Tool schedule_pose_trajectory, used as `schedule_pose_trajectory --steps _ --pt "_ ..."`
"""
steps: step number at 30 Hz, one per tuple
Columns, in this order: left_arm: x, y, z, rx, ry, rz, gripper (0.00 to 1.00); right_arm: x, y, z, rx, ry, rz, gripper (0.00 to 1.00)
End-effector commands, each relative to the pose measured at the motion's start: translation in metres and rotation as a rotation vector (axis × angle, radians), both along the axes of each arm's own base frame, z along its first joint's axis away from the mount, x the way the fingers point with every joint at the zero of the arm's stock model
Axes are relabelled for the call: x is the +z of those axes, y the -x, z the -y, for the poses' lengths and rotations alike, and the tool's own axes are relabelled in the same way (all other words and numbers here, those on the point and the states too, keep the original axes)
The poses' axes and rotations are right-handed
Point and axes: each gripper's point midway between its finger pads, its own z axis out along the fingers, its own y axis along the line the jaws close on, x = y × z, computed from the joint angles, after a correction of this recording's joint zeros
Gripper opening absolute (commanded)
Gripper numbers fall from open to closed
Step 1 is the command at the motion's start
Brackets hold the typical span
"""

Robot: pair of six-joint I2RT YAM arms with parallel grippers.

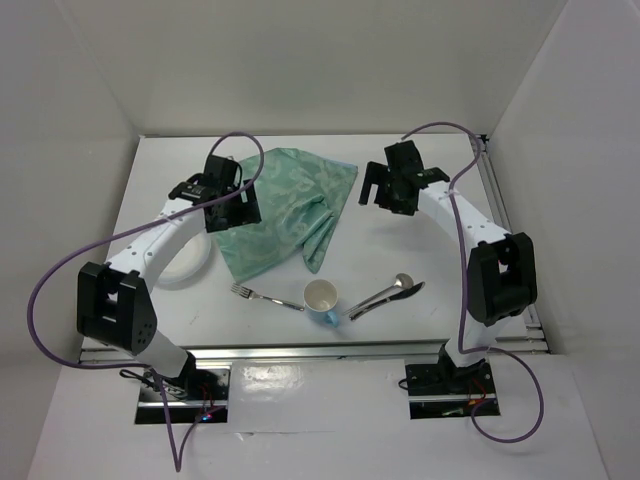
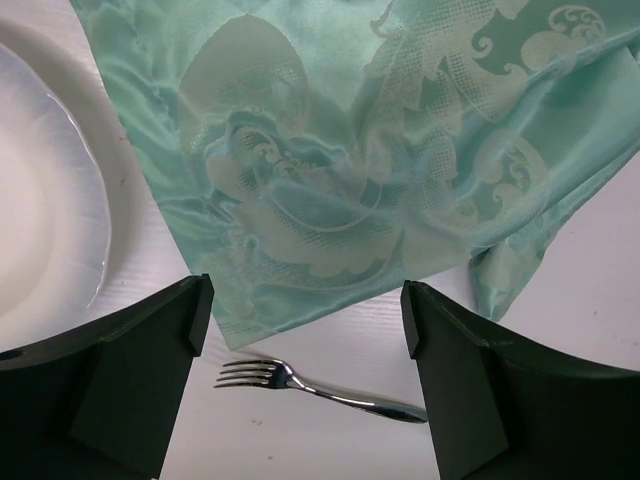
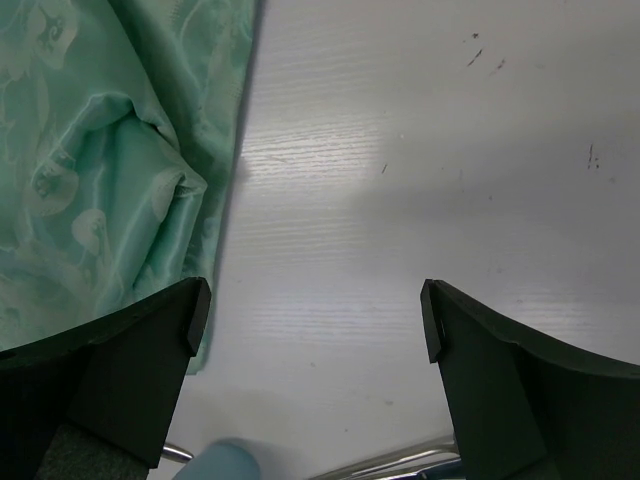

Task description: Set the dinner table for one person

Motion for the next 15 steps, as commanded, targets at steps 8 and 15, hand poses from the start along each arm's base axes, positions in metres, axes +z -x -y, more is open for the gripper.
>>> schedule_pose_trajectory --steps 8,15 --pt "-0.022 0.027 -0.014 0.076 0.009 -0.07 0.94 0.01 0.017 -0.029 0.19 -0.121 0.074 1.0" --pt "-0.055 0.049 -0.043 0.124 -0.001 -0.199 0.93 -0.003 0.036 -0.066 0.338 -0.14 0.056 0.86"
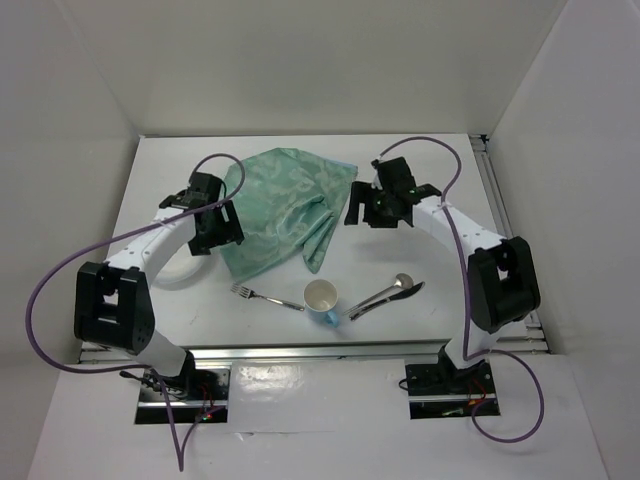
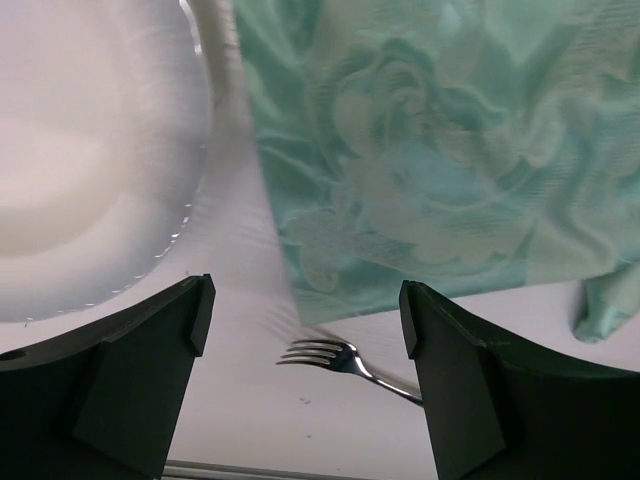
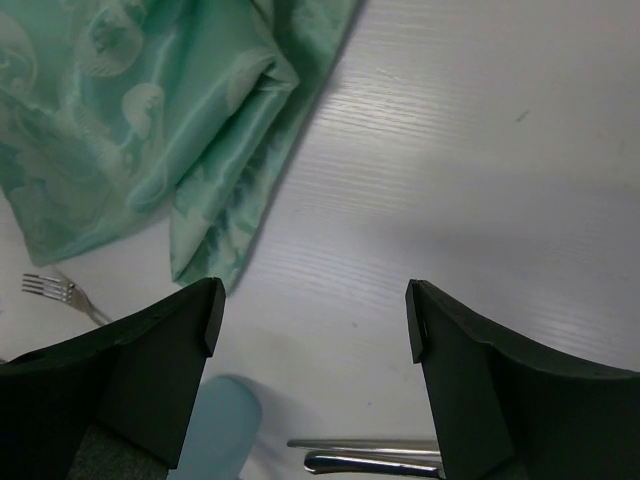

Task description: Set the dinner table for one person

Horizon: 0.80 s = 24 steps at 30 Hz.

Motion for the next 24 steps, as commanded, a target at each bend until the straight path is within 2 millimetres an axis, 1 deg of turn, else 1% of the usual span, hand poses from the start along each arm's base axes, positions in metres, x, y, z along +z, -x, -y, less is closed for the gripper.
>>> schedule_pose_trajectory --steps 1,2,3,4,5,7,8,9,11,12,13,14,15,16,17,19,20,21,22,23,24 --pt "-0.013 0.017 -0.003 0.009 0.03 -0.048 0.93 0.018 -0.001 -0.029 0.103 -0.049 0.09 0.84" --pt "-0.016 0.016 0.001 0.009 0.053 -0.04 0.93 0.014 -0.002 -0.032 0.111 -0.055 0.084 0.84" --pt "-0.019 0.019 0.003 0.014 0.067 -0.053 0.91 0.014 0.002 -0.043 0.14 -0.064 0.081 0.8" --pt "-0.024 0.02 0.005 0.021 0.079 -0.064 0.91 0.007 0.002 -0.047 0.15 -0.061 0.07 0.8" --pt "-0.032 0.021 0.005 0.023 0.075 -0.089 0.9 0.006 -0.001 -0.048 0.15 -0.059 0.067 0.8" --pt "-0.038 0.022 0.007 0.029 0.083 -0.112 0.88 -0.006 0.004 -0.062 0.184 -0.057 0.038 0.8" --pt "-0.038 0.022 0.007 0.037 0.086 -0.112 0.87 -0.006 0.003 -0.067 0.194 -0.058 0.039 0.81" --pt "-0.045 0.027 0.009 0.047 0.096 -0.138 0.87 -0.012 0.006 -0.072 0.203 -0.047 0.03 0.82" --pt "-0.052 0.033 0.01 0.055 0.108 -0.157 0.86 -0.014 0.002 -0.072 0.197 -0.039 0.03 0.82" --pt "-0.055 0.033 0.012 0.06 0.121 -0.153 0.86 -0.014 0.004 -0.076 0.198 -0.045 0.025 0.82" --pt "-0.063 0.038 0.011 0.062 0.117 -0.174 0.84 -0.018 0.006 -0.077 0.204 -0.047 0.013 0.82" --pt "-0.065 0.038 0.016 0.065 0.143 -0.171 0.84 -0.015 0.003 -0.078 0.204 -0.051 0.021 0.82" --pt "-0.067 0.039 0.016 0.064 0.143 -0.168 0.84 -0.02 0.004 -0.078 0.204 -0.046 0.01 0.82" --pt "-0.075 0.043 0.019 0.067 0.162 -0.186 0.84 -0.022 0.003 -0.08 0.211 -0.054 0.007 0.82" --pt "-0.079 0.038 0.02 0.065 0.166 -0.165 0.84 -0.017 0.004 -0.087 0.227 -0.065 0.015 0.82" --pt "-0.082 0.033 0.022 0.06 0.178 -0.158 0.84 -0.023 0.002 -0.088 0.227 -0.061 0.005 0.82" --pt "-0.085 0.035 0.024 0.057 0.185 -0.171 0.84 -0.023 0.005 -0.091 0.236 -0.061 0.004 0.82" --pt "-0.09 0.033 0.024 0.058 0.184 -0.177 0.84 -0.028 0.005 -0.091 0.243 -0.052 -0.003 0.82" --pt "-0.092 0.032 0.026 0.054 0.193 -0.185 0.84 -0.028 0.005 -0.091 0.243 -0.052 -0.003 0.82" --pt "-0.089 0.023 0.029 0.05 0.204 -0.175 0.84 -0.029 0.003 -0.092 0.243 -0.052 -0.003 0.82" --pt "-0.091 0.019 0.033 0.041 0.202 -0.179 0.83 -0.035 0.002 -0.091 0.236 -0.039 -0.011 0.82"
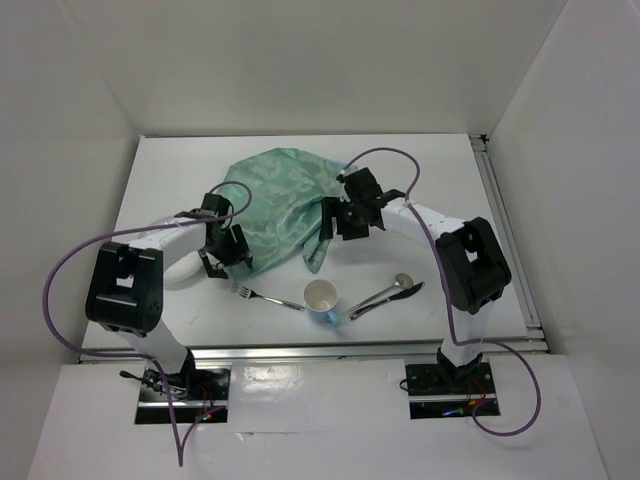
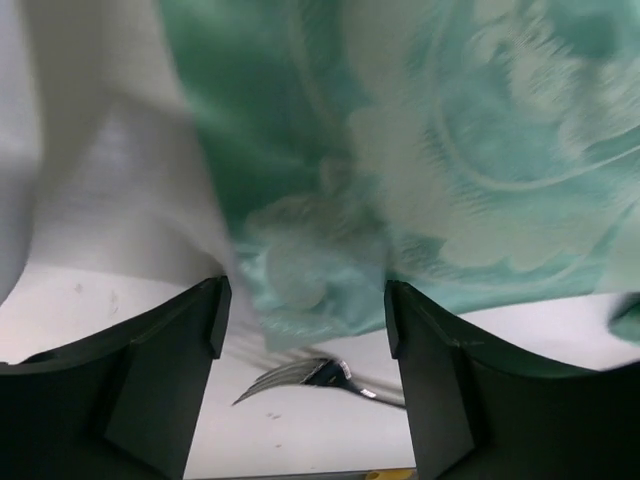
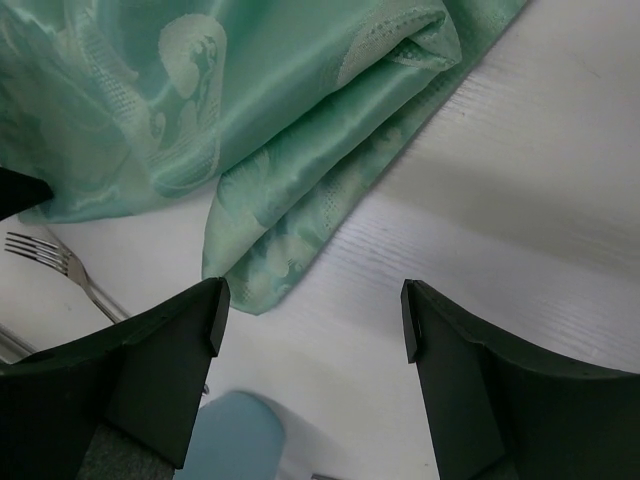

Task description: Set the dinner table for one person

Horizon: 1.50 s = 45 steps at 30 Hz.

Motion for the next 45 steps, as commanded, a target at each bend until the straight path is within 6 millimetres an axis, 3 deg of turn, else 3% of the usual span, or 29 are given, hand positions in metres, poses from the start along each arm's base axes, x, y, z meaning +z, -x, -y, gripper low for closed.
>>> schedule_pose_trajectory --steps 1,5,6,10,12,16,17,19,20,22,25,26,29,30,36,39,41,43,45 --pt "-0.017 -0.017 0.013 -0.009 0.04 -0.014 0.8 0.009 -0.011 -0.017 0.034 -0.021 0.053 0.82" --pt "-0.011 -0.027 0.018 -0.019 0.041 -0.007 0.22 -0.009 -0.017 -0.029 0.053 -0.007 0.008 0.82" --pt "-0.007 -0.029 0.021 -0.022 0.052 -0.004 0.0 -0.011 -0.019 -0.031 0.053 -0.006 0.007 0.82" --pt "0.019 -0.046 0.018 -0.023 0.027 0.031 0.0 -0.022 -0.013 -0.048 0.081 -0.003 -0.01 0.79" --pt "0.044 -0.058 0.02 -0.023 0.036 0.08 0.0 -0.023 -0.016 -0.052 0.079 -0.017 -0.012 0.75" --pt "0.077 -0.075 0.023 -0.042 0.04 0.145 0.0 -0.034 -0.014 -0.062 0.087 -0.035 -0.043 0.58" --pt "0.083 -0.078 0.023 -0.043 0.041 0.154 0.0 -0.033 -0.011 -0.066 0.089 -0.038 -0.048 0.44" --pt "0.098 -0.085 0.024 -0.053 0.041 0.18 0.0 -0.033 -0.018 -0.064 0.052 -0.031 -0.033 0.26" --pt "0.109 -0.091 0.025 -0.053 0.044 0.201 0.0 -0.029 -0.022 -0.061 0.032 -0.015 -0.008 0.11" --pt "0.113 -0.093 0.023 -0.06 0.029 0.2 0.0 -0.024 -0.027 -0.055 -0.008 0.009 0.013 0.0" --pt "0.132 -0.104 0.02 -0.066 0.004 0.252 0.0 -0.003 -0.04 -0.038 -0.076 0.051 0.08 0.0" --pt "0.138 -0.112 0.021 -0.065 0.007 0.272 0.0 0.01 -0.052 -0.023 -0.115 0.058 0.119 0.0" --pt "0.151 -0.122 0.02 -0.08 -0.008 0.296 0.0 0.028 -0.063 0.001 -0.148 0.068 0.153 0.0" --pt "0.163 -0.128 0.017 -0.071 -0.007 0.314 0.0 0.036 -0.072 0.016 -0.188 0.07 0.171 0.0" --pt "0.206 -0.15 0.018 -0.08 0.004 0.426 0.0 0.105 -0.102 0.078 -0.296 0.12 0.357 0.0" --pt "0.211 -0.151 0.022 -0.101 0.024 0.431 0.0 0.123 -0.106 0.098 -0.323 0.171 0.411 0.0" --pt "0.219 -0.147 0.021 -0.111 0.02 0.451 0.0 0.135 -0.102 0.122 -0.393 0.228 0.468 0.0" --pt "0.208 -0.134 0.019 -0.12 0.012 0.419 0.0 0.141 -0.086 0.145 -0.454 0.281 0.51 0.0" --pt "0.203 -0.126 0.019 -0.134 0.017 0.42 0.0 0.143 -0.074 0.15 -0.475 0.263 0.537 0.05"
